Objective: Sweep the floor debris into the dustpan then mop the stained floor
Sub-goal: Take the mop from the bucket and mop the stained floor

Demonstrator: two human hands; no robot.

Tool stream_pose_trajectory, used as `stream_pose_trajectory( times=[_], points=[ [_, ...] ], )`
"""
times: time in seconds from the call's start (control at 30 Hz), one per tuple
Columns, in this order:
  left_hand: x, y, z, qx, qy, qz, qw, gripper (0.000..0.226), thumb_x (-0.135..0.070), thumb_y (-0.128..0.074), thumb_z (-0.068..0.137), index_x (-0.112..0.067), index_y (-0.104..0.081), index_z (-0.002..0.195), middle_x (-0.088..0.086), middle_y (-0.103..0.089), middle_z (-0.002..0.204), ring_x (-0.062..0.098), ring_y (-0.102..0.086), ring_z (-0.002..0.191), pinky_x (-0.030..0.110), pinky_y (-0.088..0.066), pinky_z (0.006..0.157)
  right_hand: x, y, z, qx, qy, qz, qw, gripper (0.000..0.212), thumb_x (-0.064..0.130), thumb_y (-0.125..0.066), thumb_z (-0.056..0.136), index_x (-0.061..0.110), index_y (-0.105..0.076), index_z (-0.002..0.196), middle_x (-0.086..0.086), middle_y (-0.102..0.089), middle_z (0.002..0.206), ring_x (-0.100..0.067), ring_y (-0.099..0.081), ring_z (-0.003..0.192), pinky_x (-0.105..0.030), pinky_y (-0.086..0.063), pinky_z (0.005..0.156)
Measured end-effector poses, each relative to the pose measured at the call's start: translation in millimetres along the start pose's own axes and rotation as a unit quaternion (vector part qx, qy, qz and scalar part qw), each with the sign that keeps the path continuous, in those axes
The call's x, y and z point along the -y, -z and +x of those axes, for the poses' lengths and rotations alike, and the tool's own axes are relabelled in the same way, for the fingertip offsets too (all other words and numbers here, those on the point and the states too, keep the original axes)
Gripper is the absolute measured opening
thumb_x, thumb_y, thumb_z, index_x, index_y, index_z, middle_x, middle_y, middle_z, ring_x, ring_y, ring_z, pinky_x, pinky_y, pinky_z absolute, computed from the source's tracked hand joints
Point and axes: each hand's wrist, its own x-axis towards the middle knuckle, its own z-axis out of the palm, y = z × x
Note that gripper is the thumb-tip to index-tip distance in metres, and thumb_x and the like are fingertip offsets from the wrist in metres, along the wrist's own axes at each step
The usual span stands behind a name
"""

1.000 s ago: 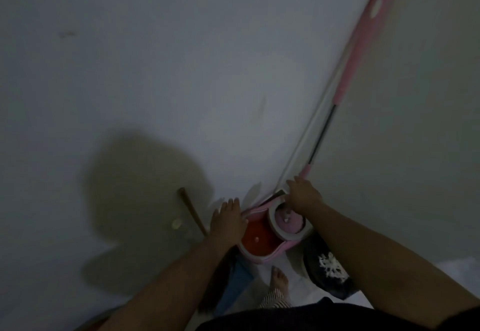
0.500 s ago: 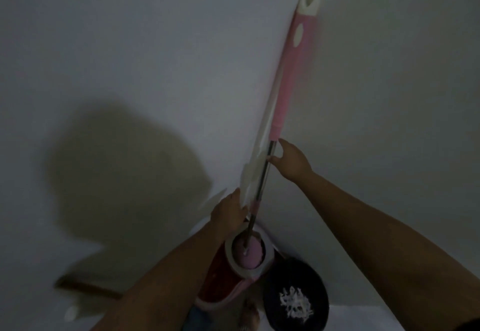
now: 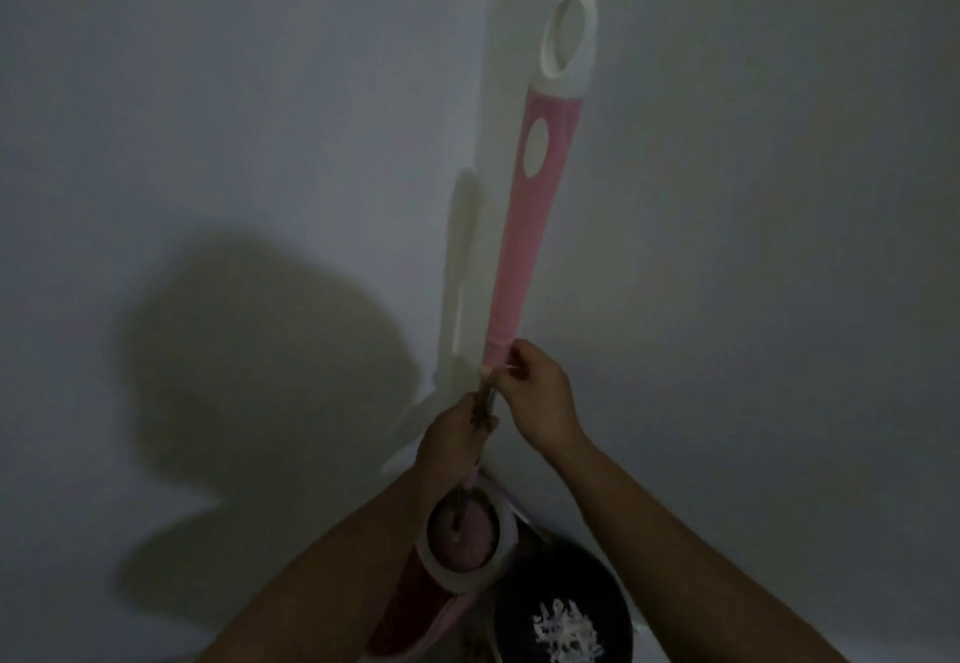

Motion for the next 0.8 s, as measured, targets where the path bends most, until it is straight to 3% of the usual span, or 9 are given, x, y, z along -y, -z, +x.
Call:
stream_pose_trajectory(
  times=[0.17,0.3,0.43,0.57,0.7,0.8],
  points=[
    [-2.5,6.8,-34.9,0.0,-0.086,0.021,0.996,0.03,-0.047,-0.055,0.09,-0.031,-0.06,0.115,-0.006,-0.073,0.103,0.014,-0.069,0.092,0.028,-0.054,0.074,22.3,19.3,-56.8,-0.027,0.027,0.048,0.998,0.022,0.01,-0.068,0.087,0.031,-0.068,0.092,0.011,-0.071,0.088,-0.005,-0.064,0.081,-0.01,-0.049,0.074],
    [-17.9,28.6,-67.9,0.005,-0.164,0.034,0.986,0.025,-0.05,-0.055,0.09,-0.036,-0.059,0.11,-0.019,-0.068,0.09,0.009,-0.069,0.087,0.014,-0.049,0.066,53.6,28.8,-102.1,-0.079,0.059,0.045,0.994,0.022,0.016,-0.071,0.086,0.029,-0.069,0.104,0.012,-0.071,0.093,-0.008,-0.067,0.089,-0.004,-0.048,0.076],
    [-47.1,50.5,-102.2,-0.004,-0.25,0.009,0.968,0.034,-0.049,-0.057,0.089,-0.033,-0.06,0.119,-0.013,-0.071,0.106,0.007,-0.067,0.097,0.023,-0.054,0.083,92.8,40.1,-145.5,-0.158,0.106,0.036,0.981,0.029,0.019,-0.073,0.084,0.02,-0.071,0.113,0.019,-0.07,0.089,0.0,-0.065,0.082,-0.006,-0.049,0.076],
    [-79.7,57.6,-143.8,0.001,-0.32,-0.035,0.947,0.045,-0.054,-0.058,0.086,-0.033,-0.059,0.125,-0.014,-0.071,0.107,-0.006,-0.063,0.094,0.003,-0.048,0.078,121.8,59.7,-198.4,-0.24,0.148,0.054,0.958,0.033,0.02,-0.073,0.083,0.02,-0.071,0.115,0.019,-0.072,0.092,0.001,-0.065,0.082,-0.008,-0.051,0.076],
    [-122.4,47.7,-188.3,0.052,-0.395,-0.046,0.916,0.042,-0.053,-0.057,0.085,-0.03,-0.063,0.12,-0.01,-0.073,0.105,0.006,-0.068,0.098,0.028,-0.056,0.086,139.1,92.4,-260.2,-0.316,0.15,0.083,0.933,0.033,0.018,-0.072,0.083,0.013,-0.071,0.116,0.006,-0.074,0.096,-0.014,-0.068,0.087,-0.031,-0.058,0.082],
    [-156.9,28.1,-225.2,0.108,-0.443,-0.043,0.889,0.04,-0.052,-0.056,0.087,-0.027,-0.061,0.118,-0.01,-0.072,0.105,0.006,-0.067,0.099,0.032,-0.054,0.087,145.3,122.7,-313.4,-0.371,0.158,0.084,0.911,0.034,0.02,-0.072,0.084,0.016,-0.07,0.118,0.008,-0.074,0.096,-0.012,-0.069,0.086,-0.029,-0.058,0.081]
  ],
)
